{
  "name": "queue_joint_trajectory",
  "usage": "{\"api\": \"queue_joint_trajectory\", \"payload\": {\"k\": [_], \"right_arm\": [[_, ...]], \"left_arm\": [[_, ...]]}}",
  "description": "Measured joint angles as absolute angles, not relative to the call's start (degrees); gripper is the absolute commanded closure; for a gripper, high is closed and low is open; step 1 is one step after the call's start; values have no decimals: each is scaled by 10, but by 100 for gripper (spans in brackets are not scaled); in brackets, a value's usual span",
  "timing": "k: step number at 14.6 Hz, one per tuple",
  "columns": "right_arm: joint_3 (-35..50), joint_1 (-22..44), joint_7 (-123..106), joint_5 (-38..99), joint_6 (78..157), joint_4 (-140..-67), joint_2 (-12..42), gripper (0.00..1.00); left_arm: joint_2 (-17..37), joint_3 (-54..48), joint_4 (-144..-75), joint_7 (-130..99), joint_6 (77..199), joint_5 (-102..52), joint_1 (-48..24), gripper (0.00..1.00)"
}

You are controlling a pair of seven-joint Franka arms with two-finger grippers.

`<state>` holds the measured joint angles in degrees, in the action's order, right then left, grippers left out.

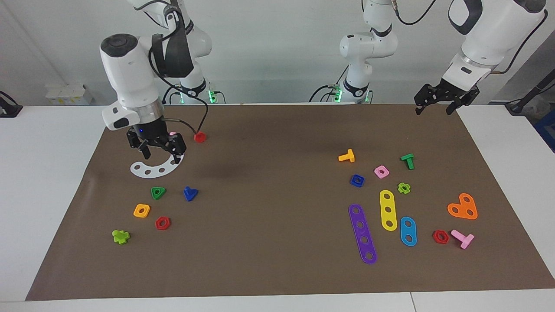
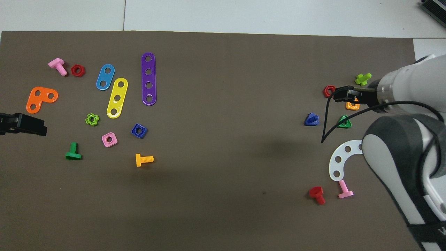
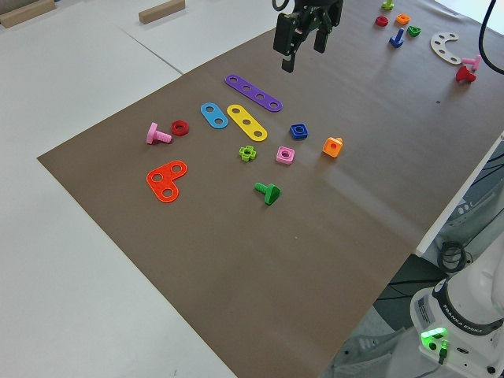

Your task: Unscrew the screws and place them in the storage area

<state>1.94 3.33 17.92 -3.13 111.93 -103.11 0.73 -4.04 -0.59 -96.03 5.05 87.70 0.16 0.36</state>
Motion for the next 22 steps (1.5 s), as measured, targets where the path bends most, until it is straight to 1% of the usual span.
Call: {"api": "queue_joint_trajectory", "payload": {"k": [5, 8, 17, 22], "right_arm": [[18, 32, 151, -29, 980, -933, 0, 0], [18, 32, 129, -29, 926, -902, 0, 0], [17, 31, 90, -29, 919, -899, 0, 0], [16, 31, 85, -29, 894, -898, -3, 0]], "left_arm": [[-40, -6, -959, 50, 887, 2, 2, 0], [-40, -6, -959, 50, 899, 2, 2, 0], [-40, -6, -960, 50, 915, 2, 2, 0], [-40, -6, -960, 50, 923, 2, 2, 0]]}}
